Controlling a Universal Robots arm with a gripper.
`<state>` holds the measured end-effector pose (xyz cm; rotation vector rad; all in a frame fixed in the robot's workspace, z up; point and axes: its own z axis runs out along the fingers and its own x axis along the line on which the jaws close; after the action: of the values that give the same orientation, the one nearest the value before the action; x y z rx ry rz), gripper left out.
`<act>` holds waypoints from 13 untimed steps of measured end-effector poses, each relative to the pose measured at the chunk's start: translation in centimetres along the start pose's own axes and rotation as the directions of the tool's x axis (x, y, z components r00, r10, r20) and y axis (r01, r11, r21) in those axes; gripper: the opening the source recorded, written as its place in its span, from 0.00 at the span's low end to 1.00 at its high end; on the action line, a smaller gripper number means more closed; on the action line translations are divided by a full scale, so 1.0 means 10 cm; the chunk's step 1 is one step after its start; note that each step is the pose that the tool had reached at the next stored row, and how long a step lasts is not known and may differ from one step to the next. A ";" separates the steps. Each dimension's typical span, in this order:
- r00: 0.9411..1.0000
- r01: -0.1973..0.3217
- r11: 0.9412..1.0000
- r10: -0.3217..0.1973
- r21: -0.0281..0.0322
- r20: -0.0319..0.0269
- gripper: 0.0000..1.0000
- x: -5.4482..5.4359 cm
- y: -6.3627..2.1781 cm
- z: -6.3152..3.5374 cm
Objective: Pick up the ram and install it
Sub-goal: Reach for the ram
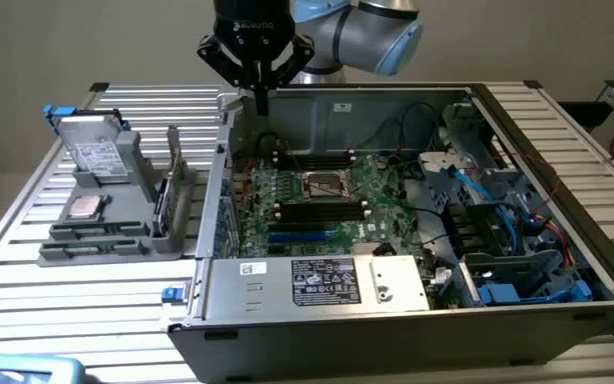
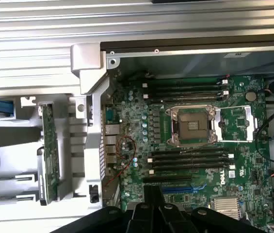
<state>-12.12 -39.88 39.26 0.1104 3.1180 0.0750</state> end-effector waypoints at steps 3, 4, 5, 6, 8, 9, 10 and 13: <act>1.000 0.000 1.000 0.000 0.000 0.000 0.11 0.00 0.000 0.000; 1.000 0.000 1.000 0.000 0.000 0.000 0.11 0.00 0.000 0.000; 1.000 0.000 1.000 0.000 0.000 0.000 0.11 0.00 0.000 0.000; 1.000 0.000 1.000 0.000 0.000 0.000 0.11 0.00 0.000 0.000; 1.000 0.000 1.000 0.000 0.000 0.000 0.11 0.00 0.000 0.000; 1.000 0.000 1.000 0.000 0.000 0.000 0.11 0.00 0.000 0.000; 1.000 0.000 1.000 0.000 0.000 0.000 0.11 0.00 0.000 0.000; 1.000 0.000 1.000 0.000 0.000 0.000 0.11 0.00 0.000 -0.001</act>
<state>-12.15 -39.88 39.26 0.1103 3.1180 0.0749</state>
